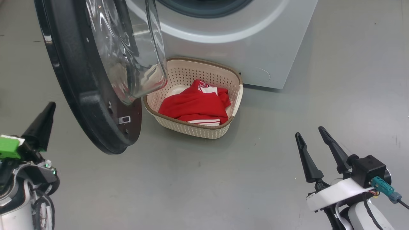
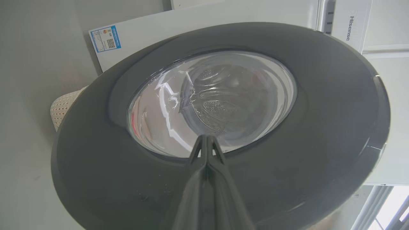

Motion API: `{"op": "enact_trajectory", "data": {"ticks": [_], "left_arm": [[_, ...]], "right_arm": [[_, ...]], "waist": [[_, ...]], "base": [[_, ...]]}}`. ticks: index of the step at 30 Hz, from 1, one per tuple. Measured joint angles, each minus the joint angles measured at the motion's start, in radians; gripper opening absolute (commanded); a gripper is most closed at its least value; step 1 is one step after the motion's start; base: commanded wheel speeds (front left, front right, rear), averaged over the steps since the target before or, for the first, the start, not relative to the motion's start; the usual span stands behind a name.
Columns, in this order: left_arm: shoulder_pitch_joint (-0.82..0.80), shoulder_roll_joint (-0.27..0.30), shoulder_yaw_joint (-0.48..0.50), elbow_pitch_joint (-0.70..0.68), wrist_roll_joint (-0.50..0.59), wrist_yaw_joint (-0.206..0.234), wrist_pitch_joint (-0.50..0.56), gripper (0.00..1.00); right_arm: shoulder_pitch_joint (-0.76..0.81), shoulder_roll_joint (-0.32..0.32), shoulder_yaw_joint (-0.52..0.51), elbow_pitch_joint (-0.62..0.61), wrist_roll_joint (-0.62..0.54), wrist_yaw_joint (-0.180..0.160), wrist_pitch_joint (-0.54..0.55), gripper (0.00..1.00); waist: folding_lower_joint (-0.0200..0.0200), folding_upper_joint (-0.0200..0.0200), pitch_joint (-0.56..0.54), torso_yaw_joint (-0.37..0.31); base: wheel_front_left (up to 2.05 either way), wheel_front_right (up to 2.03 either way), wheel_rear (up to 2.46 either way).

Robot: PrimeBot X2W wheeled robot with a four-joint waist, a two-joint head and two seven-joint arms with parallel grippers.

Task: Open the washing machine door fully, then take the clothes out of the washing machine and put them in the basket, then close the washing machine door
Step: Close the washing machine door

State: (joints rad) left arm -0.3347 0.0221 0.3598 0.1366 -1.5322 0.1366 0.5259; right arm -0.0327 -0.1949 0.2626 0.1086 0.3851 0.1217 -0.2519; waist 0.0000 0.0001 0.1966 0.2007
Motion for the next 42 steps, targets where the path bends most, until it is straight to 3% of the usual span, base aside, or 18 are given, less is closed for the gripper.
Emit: {"op": "enact_trajectory", "data": {"ticks": [17,29,42], "left_arm": [[0.006,-0.001,-0.087,0.053,-0.122,-0.001,0.150,0.00],[0.021,0.001,-0.139,0.029,-0.174,-0.001,0.159,0.00],[0.036,0.002,-0.191,0.014,-0.265,-0.001,0.106,0.00]], "right_arm": [[-0.001,0.006,-0.002,0.001,0.001,0.000,0.000,1.00],[-0.008,0.011,0.005,0.012,0.001,0.000,0.000,1.00],[-0.023,0.011,0.002,0.026,0.001,0.000,0.000,1.00]], "waist": [[0.0000,0.0000,-0.006,-0.011],[0.0000,0.0000,-0.013,-0.033],[0.0000,0.0000,-0.015,-0.105]], "base": [[0.00,0.00,0.00],[0.00,0.00,0.00],[0.00,0.00,0.00]]}}
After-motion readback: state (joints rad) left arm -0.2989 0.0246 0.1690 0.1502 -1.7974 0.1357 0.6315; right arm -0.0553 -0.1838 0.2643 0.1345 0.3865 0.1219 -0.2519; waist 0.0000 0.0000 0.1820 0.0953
